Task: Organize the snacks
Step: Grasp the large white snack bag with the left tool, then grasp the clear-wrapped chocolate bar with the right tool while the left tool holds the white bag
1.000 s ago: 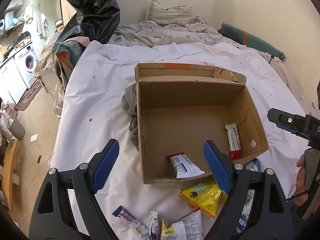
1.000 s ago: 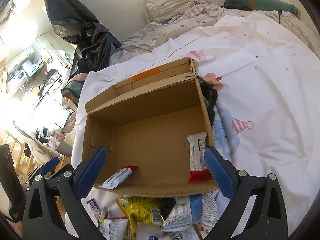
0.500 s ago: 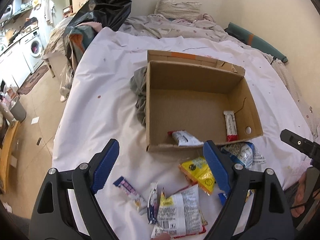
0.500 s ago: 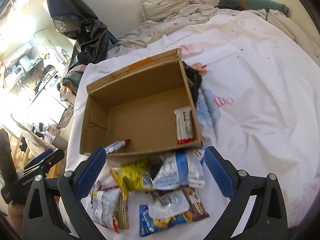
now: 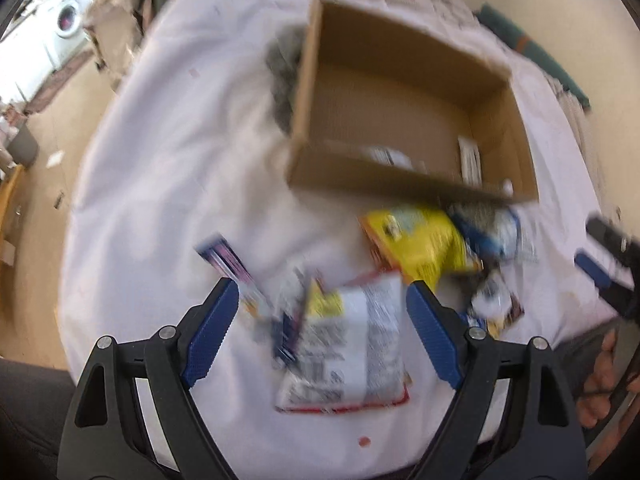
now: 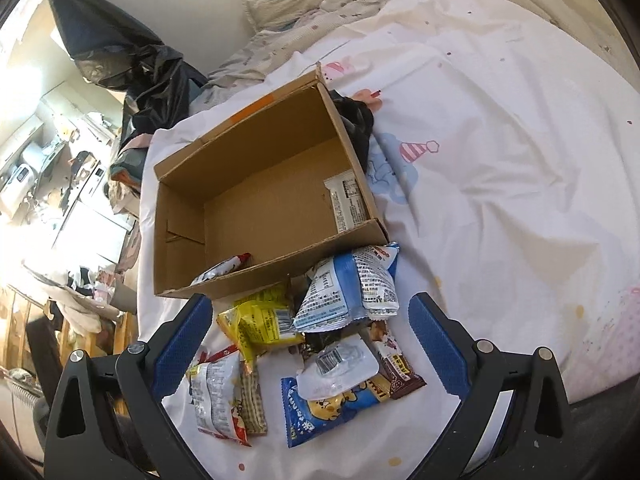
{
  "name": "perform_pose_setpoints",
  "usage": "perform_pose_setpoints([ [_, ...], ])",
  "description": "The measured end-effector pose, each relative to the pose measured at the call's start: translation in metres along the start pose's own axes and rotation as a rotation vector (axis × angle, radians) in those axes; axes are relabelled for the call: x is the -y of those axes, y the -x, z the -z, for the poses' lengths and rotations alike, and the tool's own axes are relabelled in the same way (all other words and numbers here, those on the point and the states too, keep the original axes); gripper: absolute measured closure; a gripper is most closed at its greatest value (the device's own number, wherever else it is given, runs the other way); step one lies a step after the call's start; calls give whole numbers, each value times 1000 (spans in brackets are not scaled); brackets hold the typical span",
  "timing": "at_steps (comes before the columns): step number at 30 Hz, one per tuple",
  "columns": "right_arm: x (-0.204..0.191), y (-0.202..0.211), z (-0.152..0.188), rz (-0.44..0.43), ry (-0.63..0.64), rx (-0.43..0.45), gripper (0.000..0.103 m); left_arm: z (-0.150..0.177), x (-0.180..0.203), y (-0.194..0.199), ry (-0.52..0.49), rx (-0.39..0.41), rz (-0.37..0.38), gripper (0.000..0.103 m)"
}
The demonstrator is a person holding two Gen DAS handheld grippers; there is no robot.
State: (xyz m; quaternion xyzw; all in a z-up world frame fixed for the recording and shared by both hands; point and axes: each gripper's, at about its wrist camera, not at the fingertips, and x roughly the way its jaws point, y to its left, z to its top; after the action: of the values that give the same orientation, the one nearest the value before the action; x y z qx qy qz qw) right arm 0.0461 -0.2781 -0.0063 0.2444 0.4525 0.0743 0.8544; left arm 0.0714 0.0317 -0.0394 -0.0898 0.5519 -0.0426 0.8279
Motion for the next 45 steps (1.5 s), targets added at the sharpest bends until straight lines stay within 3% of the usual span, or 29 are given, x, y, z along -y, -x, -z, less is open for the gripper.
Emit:
perform_pose_setpoints([
  [2,3,-2,0,1,-16,-7,2,8,3,-13,36,-50,45,19],
  [7,11,-5,0,-10,-60,-26,2,19,19,-38,-2,-136,42,21],
  [12,17,-7,-1,-22,-95,-35,2,29,24,-63,-40,-218,-7,21],
  [18,13,-11,1,-13,-82,-51,2,39,41,-77,-113,-245,-41,21],
  [20,12,-10,1,-9,-73,-49,2,42,47,-75,-130,-244,-66,26],
  [22,12,-8,2,-11,-72,-49,2,43,56,-69,-153,-234,-59,50],
  [23,11,-8,2,-14,-71,-51,2,43,59,-65,-165,-220,-64,56],
  [25,12,-8,2,-13,-67,-52,2,43,61,-52,-163,-195,-50,60],
  [30,11,-10,3,-11,-59,-67,2,33,58,-14,-115,-137,50,63],
  [36,11,1,1,-46,-65,-25,2,10,42,25,-109,11,29,63],
  [39,14,6,-1,-5,-68,10,2,-1,20,33,-71,62,1,62],
  [41,16,-1,-2,58,-62,-20,2,-4,9,30,-28,51,-33,62],
  [42,17,-8,0,75,-68,-49,2,-6,2,27,6,30,-12,63],
  [45,11,-26,4,77,-32,-142,2,-7,-7,18,41,-4,-13,63],
])
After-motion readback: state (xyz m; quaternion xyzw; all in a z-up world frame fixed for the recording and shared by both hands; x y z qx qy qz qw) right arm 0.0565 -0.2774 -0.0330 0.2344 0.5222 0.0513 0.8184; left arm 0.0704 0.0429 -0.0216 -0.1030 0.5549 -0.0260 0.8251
